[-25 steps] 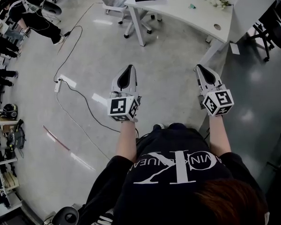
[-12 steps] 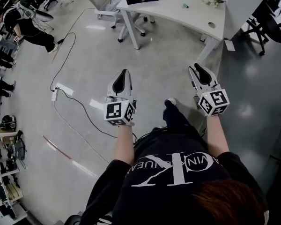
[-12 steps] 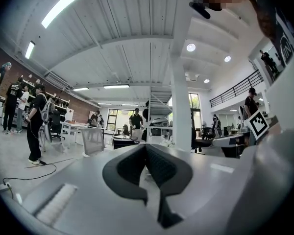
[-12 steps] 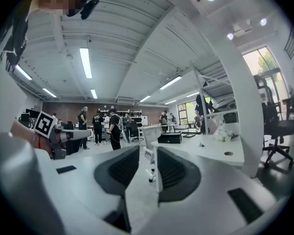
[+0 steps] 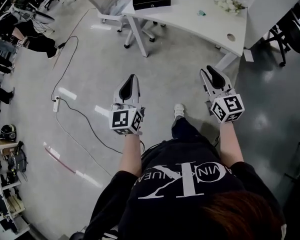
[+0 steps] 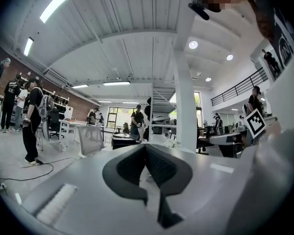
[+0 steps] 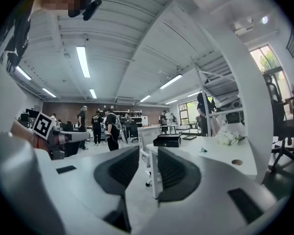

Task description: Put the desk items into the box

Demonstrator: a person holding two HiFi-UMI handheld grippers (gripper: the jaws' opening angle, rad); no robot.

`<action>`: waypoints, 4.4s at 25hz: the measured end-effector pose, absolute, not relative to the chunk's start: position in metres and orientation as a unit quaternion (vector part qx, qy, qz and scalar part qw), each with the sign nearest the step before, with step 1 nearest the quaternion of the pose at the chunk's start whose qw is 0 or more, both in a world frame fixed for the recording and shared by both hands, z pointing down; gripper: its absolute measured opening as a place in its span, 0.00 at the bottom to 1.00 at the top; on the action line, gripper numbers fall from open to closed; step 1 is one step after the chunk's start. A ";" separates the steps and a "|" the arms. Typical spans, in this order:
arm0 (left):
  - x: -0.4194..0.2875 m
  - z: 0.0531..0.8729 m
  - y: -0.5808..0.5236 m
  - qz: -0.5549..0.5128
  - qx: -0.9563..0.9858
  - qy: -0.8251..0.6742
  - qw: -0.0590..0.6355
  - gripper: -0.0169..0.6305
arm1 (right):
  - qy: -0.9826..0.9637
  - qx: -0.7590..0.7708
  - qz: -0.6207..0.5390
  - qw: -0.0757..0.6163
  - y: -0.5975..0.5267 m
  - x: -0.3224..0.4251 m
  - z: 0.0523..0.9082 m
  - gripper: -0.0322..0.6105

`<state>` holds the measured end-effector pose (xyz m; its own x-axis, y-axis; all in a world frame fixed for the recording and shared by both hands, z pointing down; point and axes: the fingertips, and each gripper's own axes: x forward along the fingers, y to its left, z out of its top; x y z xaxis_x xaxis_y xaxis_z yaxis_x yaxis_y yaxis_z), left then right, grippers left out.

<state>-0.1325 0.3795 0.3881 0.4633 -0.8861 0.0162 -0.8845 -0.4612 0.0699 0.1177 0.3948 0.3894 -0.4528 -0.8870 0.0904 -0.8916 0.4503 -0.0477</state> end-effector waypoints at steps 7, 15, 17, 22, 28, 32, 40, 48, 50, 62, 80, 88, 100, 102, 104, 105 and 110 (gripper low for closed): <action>-0.107 0.393 0.318 -0.002 0.860 -0.508 0.044 0.04 | -0.851 0.521 0.062 0.034 0.329 0.138 0.397 0.18; -0.072 0.399 0.243 0.004 0.860 -0.508 0.055 0.04 | -0.850 0.520 0.073 0.047 0.258 0.173 0.407 0.18; -0.062 0.399 0.226 0.004 0.860 -0.507 0.054 0.04 | -0.850 0.519 0.074 0.050 0.240 0.182 0.410 0.18; -0.042 0.397 0.191 0.002 0.859 -0.510 0.047 0.04 | -0.857 0.507 0.070 0.055 0.200 0.195 0.413 0.18; -0.028 0.399 0.165 0.005 0.857 -0.513 0.049 0.04 | -0.860 0.502 0.072 0.054 0.171 0.205 0.415 0.18; -0.018 0.398 0.151 0.010 0.863 -0.503 0.048 0.04 | -0.857 0.506 0.080 0.054 0.160 0.212 0.419 0.18; 0.004 0.410 0.105 0.016 0.881 -0.470 0.052 0.04 | -0.841 0.530 0.092 0.062 0.133 0.226 0.431 0.18; 0.038 0.414 0.036 0.024 0.909 -0.413 0.055 0.04 | -0.812 0.568 0.107 0.083 0.086 0.246 0.438 0.18; 0.042 0.415 0.019 0.029 0.915 -0.399 0.056 0.04 | -0.806 0.576 0.110 0.084 0.070 0.246 0.439 0.18; 0.068 0.441 -0.067 0.044 0.943 -0.319 0.081 0.04 | -0.756 0.627 0.137 0.124 0.007 0.253 0.466 0.18; 0.100 0.480 -0.112 0.070 0.947 -0.286 0.124 0.04 | -0.741 0.602 0.124 0.271 -0.048 0.263 0.521 0.19; 0.116 0.489 -0.122 0.077 0.947 -0.282 0.132 0.04 | -0.731 0.578 0.110 0.345 -0.059 0.273 0.548 0.19; 0.121 0.495 -0.127 0.084 0.944 -0.287 0.139 0.04 | -0.726 0.575 0.068 0.371 -0.068 0.280 0.548 0.12; 0.121 0.495 -0.127 0.084 0.944 -0.288 0.139 0.04 | -0.723 0.582 0.064 0.366 -0.071 0.284 0.543 0.08; 0.121 0.495 -0.127 0.084 0.943 -0.289 0.139 0.04 | -0.722 0.583 0.063 0.367 -0.072 0.287 0.542 0.08; 0.120 0.494 -0.128 0.083 0.943 -0.290 0.139 0.04 | -0.722 0.583 0.064 0.367 -0.071 0.287 0.542 0.08; 0.118 0.490 -0.129 0.081 0.942 -0.295 0.135 0.04 | -0.730 0.582 0.066 0.352 -0.073 0.283 0.537 0.08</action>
